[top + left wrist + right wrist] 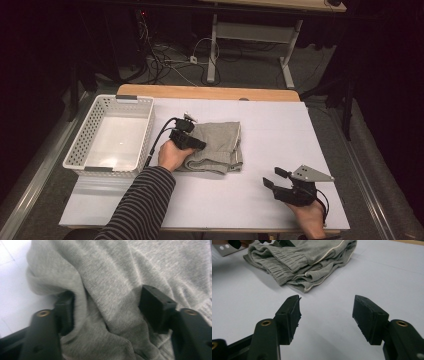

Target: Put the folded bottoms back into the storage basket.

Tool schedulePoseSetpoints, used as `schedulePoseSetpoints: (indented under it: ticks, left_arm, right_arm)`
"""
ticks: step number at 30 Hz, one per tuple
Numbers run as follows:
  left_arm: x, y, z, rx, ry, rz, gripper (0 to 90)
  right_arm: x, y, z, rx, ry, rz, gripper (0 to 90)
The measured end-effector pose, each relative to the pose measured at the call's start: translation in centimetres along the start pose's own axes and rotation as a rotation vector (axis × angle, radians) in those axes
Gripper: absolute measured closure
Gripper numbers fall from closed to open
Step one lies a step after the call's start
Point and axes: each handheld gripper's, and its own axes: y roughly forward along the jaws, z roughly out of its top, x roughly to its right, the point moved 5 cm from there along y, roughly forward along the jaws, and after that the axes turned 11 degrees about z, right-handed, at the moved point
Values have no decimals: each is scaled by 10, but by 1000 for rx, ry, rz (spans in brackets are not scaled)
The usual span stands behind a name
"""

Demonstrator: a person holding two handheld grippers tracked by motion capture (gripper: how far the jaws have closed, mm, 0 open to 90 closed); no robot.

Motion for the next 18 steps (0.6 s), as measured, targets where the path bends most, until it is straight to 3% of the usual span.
schedulePoseSetpoints:
  ticks: [8, 18]
  left_arm:
    - [2, 0, -1, 0, 10, -4, 606]
    - [0, 0, 0, -2, -1, -33, 669]
  right_arm:
    - [0, 0, 0, 0, -1, 1, 401]
    - [1, -1, 0, 6, 6, 2, 401]
